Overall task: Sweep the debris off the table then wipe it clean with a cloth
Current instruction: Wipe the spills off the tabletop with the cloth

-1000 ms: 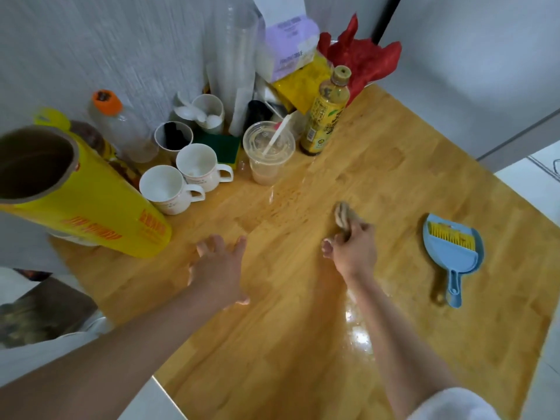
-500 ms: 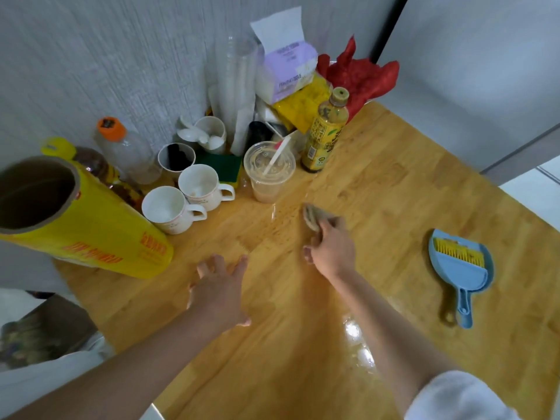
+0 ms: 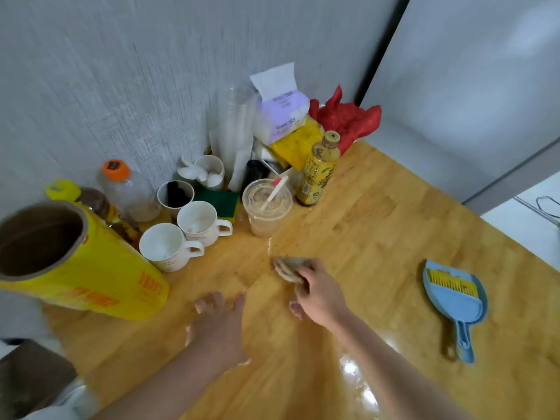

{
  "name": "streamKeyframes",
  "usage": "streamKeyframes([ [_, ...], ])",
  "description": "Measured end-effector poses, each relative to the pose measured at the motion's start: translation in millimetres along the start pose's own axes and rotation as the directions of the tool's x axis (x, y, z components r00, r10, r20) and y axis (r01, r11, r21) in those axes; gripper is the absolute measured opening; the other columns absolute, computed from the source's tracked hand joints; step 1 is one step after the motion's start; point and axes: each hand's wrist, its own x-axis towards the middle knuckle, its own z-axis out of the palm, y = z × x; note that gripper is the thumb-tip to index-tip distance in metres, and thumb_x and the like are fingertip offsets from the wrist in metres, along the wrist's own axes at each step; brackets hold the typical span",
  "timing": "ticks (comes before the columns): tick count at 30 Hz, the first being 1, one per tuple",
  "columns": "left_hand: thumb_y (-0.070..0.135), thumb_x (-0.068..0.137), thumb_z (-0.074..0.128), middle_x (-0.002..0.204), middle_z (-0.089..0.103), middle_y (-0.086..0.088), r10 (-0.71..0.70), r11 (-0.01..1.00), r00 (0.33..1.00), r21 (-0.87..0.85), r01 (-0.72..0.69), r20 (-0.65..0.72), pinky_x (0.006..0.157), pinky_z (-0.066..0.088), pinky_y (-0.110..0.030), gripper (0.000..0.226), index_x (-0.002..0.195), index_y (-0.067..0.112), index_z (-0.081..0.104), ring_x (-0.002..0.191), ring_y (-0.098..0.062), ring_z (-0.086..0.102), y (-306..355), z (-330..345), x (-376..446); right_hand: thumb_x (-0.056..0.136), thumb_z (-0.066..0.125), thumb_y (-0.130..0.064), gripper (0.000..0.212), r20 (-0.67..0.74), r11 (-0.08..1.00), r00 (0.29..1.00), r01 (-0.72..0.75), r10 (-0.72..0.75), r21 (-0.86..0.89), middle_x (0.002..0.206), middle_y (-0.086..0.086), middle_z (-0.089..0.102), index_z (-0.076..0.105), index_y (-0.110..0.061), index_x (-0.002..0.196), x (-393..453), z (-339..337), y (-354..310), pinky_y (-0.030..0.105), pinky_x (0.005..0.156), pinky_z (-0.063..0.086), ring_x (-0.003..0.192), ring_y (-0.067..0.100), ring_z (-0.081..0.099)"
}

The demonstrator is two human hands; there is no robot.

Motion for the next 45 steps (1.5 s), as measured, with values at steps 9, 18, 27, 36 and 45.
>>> streamKeyframes([
  [9,0.059,0.082,0.067,0.143,0.031,-0.009,0.079,0.964,0.706,-0.127,-0.234,-0.703,0.093,0.050,-0.037,0.093,0.150,0.014,0.021,0.130,-0.026,0.037,6,-135,29,0.099,0.048,-0.016,0.030,-0.238,0.973,0.947,-0.228,0.216,-0.022,0.123,0.006,0.052,0.055,-0.029,0.125,52,-45,23,0.036,0.059,0.059,0.058,0.020,0.070],
  [18,0.058,0.070,0.077,0.143,0.037,-0.019,0.040,0.934,0.808,-0.266,-0.240,-0.587,0.099,0.045,-0.042,0.126,0.156,0.016,-0.005,0.133,-0.035,0.037,32,-155,85,0.102,0.049,-0.019,0.031,0.037,0.961,0.997,0.073,-0.065,-0.268,0.130,0.000,0.047,0.061,-0.015,0.130,66,-33,22,0.038,0.072,0.058,0.075,0.020,0.068],
  [27,0.050,0.061,0.082,0.123,0.051,-0.010,0.112,0.863,0.760,-0.316,-0.394,-0.641,0.088,0.047,-0.042,0.107,0.145,0.026,0.019,0.115,-0.033,0.049,-3,-193,65,0.105,0.041,-0.029,0.032,-0.113,0.951,0.992,0.011,-0.048,-0.308,0.130,0.006,0.044,0.053,-0.025,0.135,120,-10,-24,0.032,0.062,0.053,0.073,0.020,0.063],
  [36,0.048,0.063,0.084,0.136,0.044,-0.008,0.135,0.822,0.656,-0.286,-0.492,-0.742,0.101,0.040,-0.040,0.114,0.150,0.032,0.013,0.125,-0.029,0.042,-22,-197,53,0.102,0.050,-0.021,0.034,-0.070,0.934,0.997,0.017,-0.045,-0.356,0.135,0.006,0.046,0.058,-0.016,0.134,113,-29,-4,0.026,0.064,0.046,0.075,0.019,0.063],
  [45,0.053,0.060,0.085,0.134,0.044,-0.009,0.135,0.841,0.657,-0.265,-0.472,-0.741,0.098,0.044,-0.042,0.112,0.146,0.030,0.018,0.121,-0.032,0.046,-14,-197,56,0.094,0.054,-0.019,0.029,0.256,0.871,0.907,0.402,-0.335,-0.283,0.129,-0.002,0.046,0.063,-0.025,0.121,67,40,-62,0.037,0.074,0.059,0.093,0.018,0.068],
])
